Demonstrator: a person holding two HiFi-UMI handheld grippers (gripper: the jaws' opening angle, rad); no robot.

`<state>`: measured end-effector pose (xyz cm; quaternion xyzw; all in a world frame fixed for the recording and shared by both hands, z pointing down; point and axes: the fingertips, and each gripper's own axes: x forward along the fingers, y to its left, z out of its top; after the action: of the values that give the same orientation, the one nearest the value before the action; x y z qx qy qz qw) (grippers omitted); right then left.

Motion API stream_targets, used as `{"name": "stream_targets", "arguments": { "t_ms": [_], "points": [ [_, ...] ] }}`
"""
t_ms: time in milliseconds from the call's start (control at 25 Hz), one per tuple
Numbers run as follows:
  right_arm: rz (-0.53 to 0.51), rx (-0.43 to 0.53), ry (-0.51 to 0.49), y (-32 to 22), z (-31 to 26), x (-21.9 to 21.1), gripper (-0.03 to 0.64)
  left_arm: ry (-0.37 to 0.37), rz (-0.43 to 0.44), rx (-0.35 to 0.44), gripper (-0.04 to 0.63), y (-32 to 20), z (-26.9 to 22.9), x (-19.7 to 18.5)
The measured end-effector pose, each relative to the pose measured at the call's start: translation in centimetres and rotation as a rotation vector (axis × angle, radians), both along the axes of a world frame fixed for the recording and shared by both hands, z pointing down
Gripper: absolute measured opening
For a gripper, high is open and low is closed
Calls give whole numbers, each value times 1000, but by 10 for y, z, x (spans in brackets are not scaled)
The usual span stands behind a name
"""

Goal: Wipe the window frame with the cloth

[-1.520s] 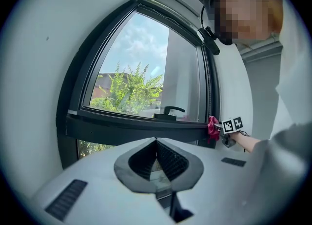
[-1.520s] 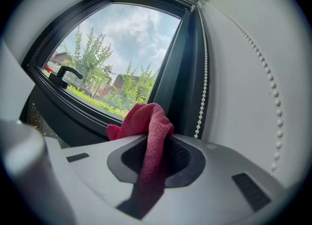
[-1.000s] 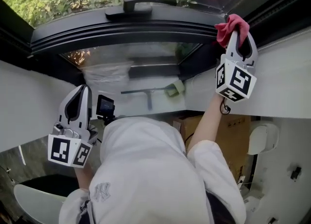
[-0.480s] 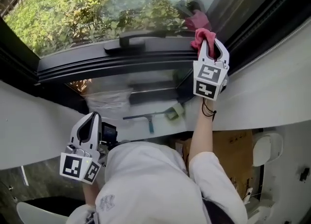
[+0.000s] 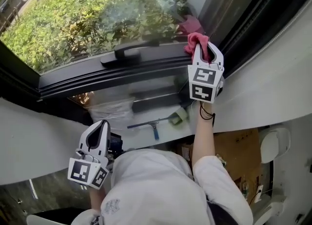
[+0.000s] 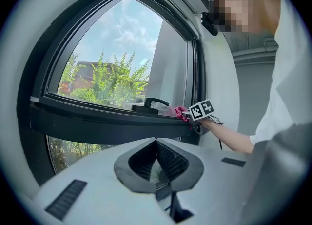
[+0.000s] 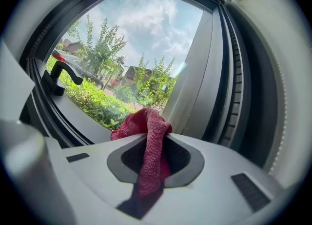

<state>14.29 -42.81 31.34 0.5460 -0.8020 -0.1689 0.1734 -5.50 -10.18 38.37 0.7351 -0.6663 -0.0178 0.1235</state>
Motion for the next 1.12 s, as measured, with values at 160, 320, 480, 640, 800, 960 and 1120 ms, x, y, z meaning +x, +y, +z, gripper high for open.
{"name": "stream_targets", "arguments": {
  "t_ms": [160, 320, 480, 640, 800, 960, 1120],
  "points": [
    [-4, -41, -3, -1, 2, -2, 64, 4, 56, 0, 9, -6, 3, 12],
    [-20, -94, -8, -3, 4, -5, 64, 12, 104, 4, 9, -11, 5, 25],
    [-50, -134, -4, 2, 6, -14, 64, 21, 138, -8, 9, -12, 9, 36],
    [-77, -131, 7, 12, 6, -26, 64, 27, 162, -14, 9, -12, 11, 42],
    [-88, -127, 20, 16, 6, -34, 64, 35, 176, -12, 9, -8, 13, 44],
    [-84, -141, 18, 17, 7, -38, 64, 40, 171, -14, 9, -2, 14, 41],
    [-75, -151, 8, 17, 7, -40, 64, 38, 172, -13, 9, 6, 13, 37]
  ]
}}
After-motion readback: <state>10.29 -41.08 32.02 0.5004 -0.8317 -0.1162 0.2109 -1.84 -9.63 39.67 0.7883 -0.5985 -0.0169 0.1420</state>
